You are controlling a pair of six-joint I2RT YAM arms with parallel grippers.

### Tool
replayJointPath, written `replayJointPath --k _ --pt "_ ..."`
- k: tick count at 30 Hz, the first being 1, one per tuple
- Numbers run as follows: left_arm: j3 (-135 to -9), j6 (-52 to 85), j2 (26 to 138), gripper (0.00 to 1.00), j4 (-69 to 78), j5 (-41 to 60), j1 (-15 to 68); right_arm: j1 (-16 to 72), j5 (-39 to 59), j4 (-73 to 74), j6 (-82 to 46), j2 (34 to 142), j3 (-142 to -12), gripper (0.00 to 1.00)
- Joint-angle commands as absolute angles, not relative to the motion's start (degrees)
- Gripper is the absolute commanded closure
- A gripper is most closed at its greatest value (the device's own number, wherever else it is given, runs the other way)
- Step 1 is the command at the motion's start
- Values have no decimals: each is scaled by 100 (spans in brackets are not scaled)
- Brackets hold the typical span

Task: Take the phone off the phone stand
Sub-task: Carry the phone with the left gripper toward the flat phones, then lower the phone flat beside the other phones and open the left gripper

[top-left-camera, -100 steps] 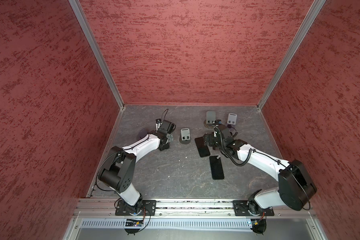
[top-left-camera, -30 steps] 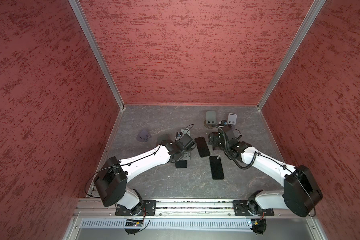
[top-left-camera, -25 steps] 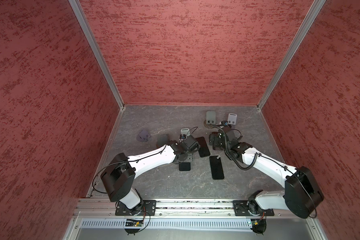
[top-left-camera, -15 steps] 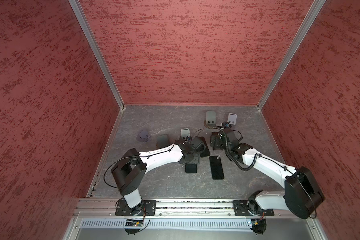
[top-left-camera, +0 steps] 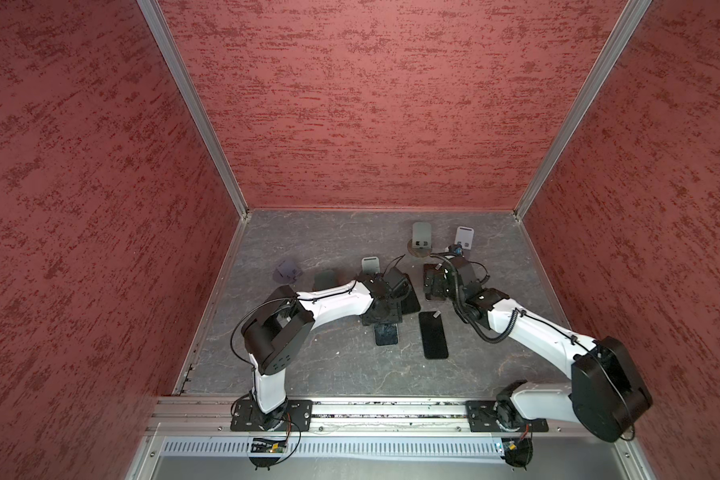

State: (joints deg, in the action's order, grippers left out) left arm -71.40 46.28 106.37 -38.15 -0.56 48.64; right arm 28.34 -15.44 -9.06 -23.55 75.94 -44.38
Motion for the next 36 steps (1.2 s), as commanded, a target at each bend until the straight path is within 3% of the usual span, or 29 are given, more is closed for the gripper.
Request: replayJointPath --k 1,36 --pt "-7346 4651 10812 35 -3691 159 4680 2777 -1597 -751 -2362 7499 -4379 1" --pt "-7957 4527 11966 24 -4382 -112 4304 2637 -1394 -609 -2333 7495 -4262 1"
